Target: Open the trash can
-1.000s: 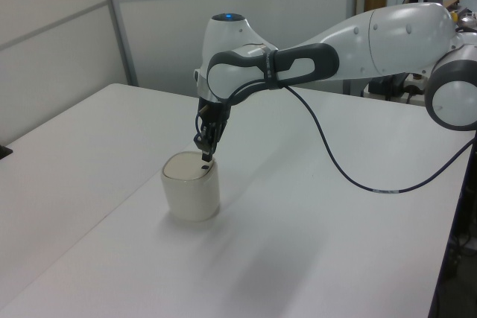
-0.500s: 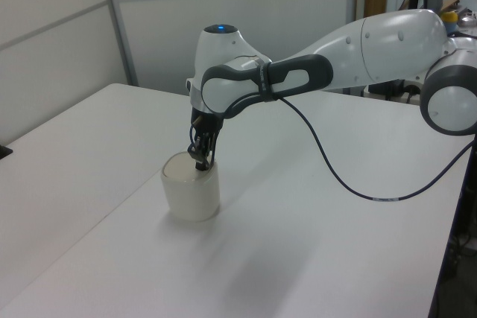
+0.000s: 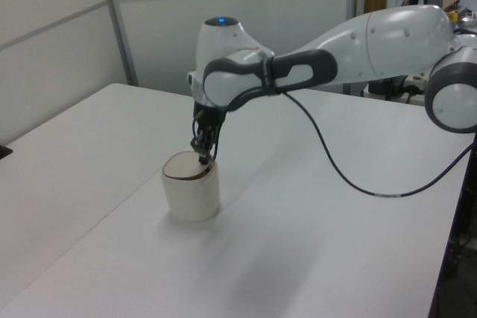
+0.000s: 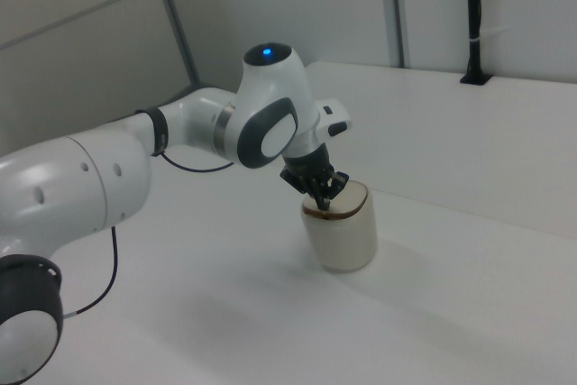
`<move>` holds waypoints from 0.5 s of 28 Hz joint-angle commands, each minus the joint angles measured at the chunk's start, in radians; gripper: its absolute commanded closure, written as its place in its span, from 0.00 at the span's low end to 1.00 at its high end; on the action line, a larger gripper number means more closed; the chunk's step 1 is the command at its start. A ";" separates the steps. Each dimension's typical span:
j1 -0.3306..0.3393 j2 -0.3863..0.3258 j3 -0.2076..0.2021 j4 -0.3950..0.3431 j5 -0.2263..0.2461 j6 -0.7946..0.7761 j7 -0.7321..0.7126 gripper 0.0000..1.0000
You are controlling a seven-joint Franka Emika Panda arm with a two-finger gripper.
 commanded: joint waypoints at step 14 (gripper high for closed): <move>-0.046 -0.187 -0.028 -0.032 -0.137 -0.325 -0.015 0.00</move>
